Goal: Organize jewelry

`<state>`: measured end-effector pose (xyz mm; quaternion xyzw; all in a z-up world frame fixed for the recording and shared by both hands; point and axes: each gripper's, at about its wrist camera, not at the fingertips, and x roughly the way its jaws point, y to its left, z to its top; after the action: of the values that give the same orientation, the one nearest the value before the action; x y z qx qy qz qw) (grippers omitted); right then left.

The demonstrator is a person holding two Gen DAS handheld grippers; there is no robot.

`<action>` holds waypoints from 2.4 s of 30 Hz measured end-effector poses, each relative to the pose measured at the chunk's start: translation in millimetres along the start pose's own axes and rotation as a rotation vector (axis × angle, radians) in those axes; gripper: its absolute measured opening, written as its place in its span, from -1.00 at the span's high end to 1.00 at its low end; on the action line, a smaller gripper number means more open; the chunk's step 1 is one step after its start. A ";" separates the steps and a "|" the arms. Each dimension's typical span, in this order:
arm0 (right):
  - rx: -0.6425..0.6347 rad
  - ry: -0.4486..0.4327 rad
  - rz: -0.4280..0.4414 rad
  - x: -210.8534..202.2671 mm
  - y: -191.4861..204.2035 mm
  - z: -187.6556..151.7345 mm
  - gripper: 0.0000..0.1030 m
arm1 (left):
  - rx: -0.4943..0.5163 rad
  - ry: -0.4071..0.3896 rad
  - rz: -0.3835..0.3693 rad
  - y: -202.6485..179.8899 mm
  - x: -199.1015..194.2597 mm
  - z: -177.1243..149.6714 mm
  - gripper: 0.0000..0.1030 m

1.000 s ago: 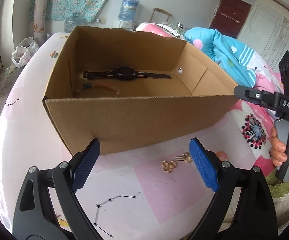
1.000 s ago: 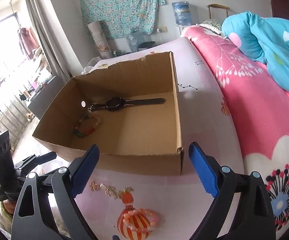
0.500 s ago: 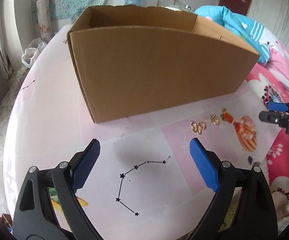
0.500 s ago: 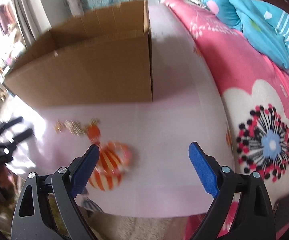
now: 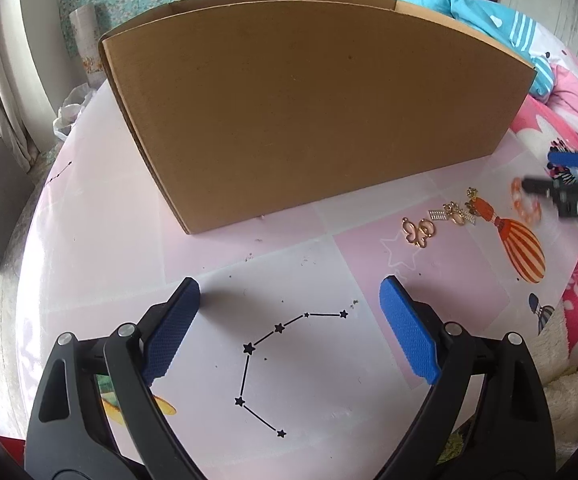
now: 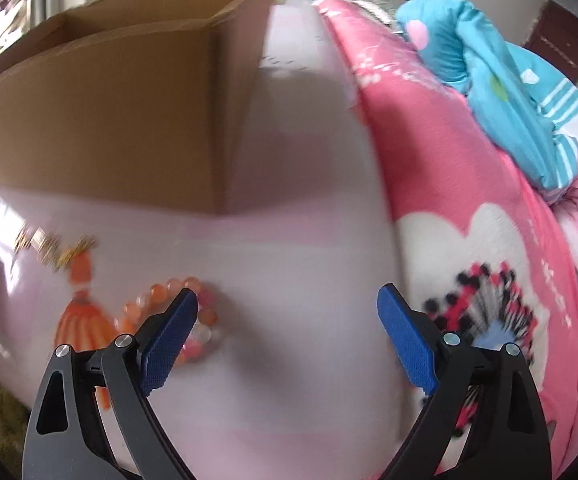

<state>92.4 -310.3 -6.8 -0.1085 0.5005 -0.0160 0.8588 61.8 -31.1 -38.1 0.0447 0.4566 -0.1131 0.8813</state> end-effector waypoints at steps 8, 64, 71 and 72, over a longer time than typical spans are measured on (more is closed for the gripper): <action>0.022 -0.065 -0.001 -15.8 -12.6 11.5 -0.71 | 0.003 -0.007 0.015 -8.9 2.2 -0.6 -0.81; 0.173 -0.071 0.615 -16.9 63.3 -22.5 0.17 | 0.259 -0.017 -0.158 -68.1 12.1 22.2 0.62; 0.187 -0.061 0.604 -19.5 70.5 -25.2 0.17 | 0.264 -0.012 -0.158 -63.5 8.9 18.8 0.69; 0.188 -0.062 0.603 -19.0 71.7 -23.9 0.17 | 0.265 -0.012 -0.158 -62.9 8.2 17.8 0.69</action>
<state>56.5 -241.8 -16.4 0.1240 0.4800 0.1965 0.8459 65.4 -96.7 -33.0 0.1238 0.4345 -0.2415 0.8588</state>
